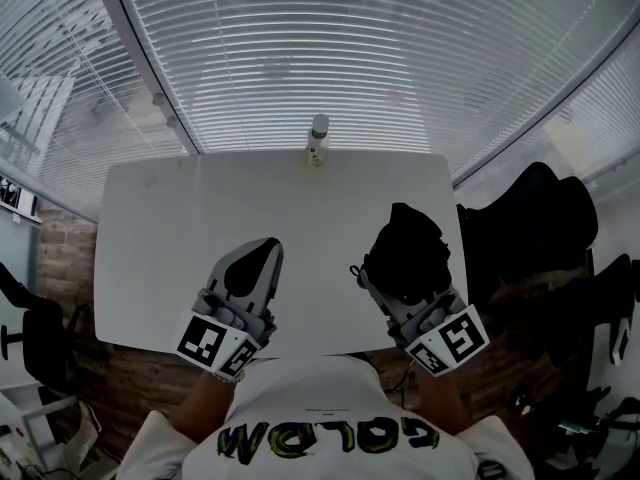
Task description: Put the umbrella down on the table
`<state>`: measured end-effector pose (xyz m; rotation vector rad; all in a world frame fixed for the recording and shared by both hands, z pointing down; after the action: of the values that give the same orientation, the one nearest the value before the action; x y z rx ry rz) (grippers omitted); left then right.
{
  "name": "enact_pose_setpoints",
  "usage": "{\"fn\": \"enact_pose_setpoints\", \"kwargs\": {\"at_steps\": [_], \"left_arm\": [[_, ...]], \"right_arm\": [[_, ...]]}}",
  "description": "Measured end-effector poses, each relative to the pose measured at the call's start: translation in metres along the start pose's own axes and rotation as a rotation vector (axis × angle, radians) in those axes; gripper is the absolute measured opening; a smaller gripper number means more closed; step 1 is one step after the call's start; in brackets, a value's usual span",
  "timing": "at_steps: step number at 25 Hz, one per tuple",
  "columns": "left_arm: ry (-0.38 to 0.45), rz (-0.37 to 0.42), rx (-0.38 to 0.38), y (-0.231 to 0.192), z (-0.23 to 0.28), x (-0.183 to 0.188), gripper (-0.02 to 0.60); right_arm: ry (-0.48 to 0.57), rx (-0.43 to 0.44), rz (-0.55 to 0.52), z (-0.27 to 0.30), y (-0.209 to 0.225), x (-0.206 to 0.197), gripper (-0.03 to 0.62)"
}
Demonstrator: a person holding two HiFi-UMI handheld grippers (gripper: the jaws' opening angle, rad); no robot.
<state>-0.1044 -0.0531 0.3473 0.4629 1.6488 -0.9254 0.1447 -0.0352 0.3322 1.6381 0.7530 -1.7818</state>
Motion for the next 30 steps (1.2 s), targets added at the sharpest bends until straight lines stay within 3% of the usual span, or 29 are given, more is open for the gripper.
{"fn": "enact_pose_setpoints", "kwargs": {"at_steps": [14, 30], "left_arm": [[-0.001, -0.002, 0.017, 0.000, 0.001, 0.002, 0.011], [-0.013, -0.011, 0.026, -0.004, 0.005, -0.005, 0.011]], "right_arm": [[-0.196, -0.007, -0.307, 0.018, -0.003, -0.015, 0.268], [-0.442, -0.045, -0.526, 0.039, 0.001, -0.061, 0.268]]}}
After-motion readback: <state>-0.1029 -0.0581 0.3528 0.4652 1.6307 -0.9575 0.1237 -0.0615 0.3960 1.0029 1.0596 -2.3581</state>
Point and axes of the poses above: the fingertips, and each gripper's own axes: z forward along the fingers, y to its right, x out of its top, the point moved 8 cm from there along -z, backward along the fingers, and after that the axes turned 5 degrees about -z, right-handed, at the moved point
